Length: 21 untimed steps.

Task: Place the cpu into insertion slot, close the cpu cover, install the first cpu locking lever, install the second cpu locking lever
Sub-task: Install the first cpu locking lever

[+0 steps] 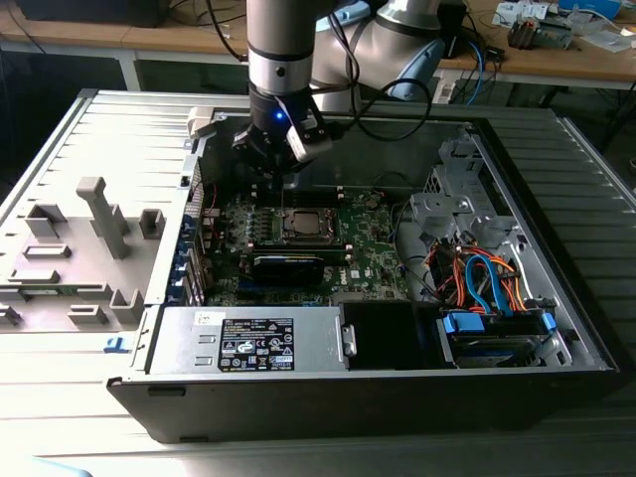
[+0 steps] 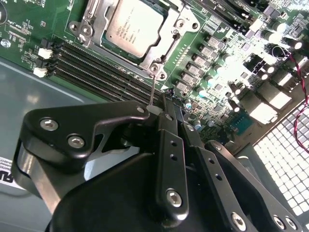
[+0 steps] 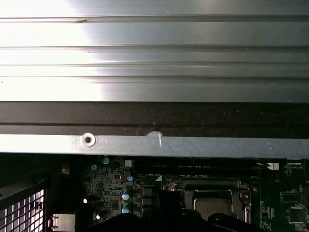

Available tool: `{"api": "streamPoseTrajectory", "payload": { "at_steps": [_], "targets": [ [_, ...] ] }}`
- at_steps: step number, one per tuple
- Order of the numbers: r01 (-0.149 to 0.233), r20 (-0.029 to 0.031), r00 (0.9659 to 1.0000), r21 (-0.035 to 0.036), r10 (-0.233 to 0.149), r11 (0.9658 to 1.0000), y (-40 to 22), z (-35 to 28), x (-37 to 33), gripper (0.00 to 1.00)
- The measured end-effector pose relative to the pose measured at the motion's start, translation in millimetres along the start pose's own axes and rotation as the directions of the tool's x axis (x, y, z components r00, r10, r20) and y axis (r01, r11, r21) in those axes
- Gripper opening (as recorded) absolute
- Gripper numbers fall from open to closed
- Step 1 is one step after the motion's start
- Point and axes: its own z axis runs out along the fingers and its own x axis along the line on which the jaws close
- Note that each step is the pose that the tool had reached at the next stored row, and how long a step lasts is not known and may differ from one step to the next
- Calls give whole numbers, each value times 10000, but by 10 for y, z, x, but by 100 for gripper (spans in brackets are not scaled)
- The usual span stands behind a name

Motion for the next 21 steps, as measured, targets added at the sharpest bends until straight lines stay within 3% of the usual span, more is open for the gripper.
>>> {"api": "streamPoseTrajectory", "payload": {
  "at_steps": [9, 21],
  "targets": [
    [0, 0, 10000, 0, 0, 10000, -1, 2, -57, 11],
    [1, 0, 10000, 0, -1, 10000, -1, 12, -82, 11]
  ]
}}
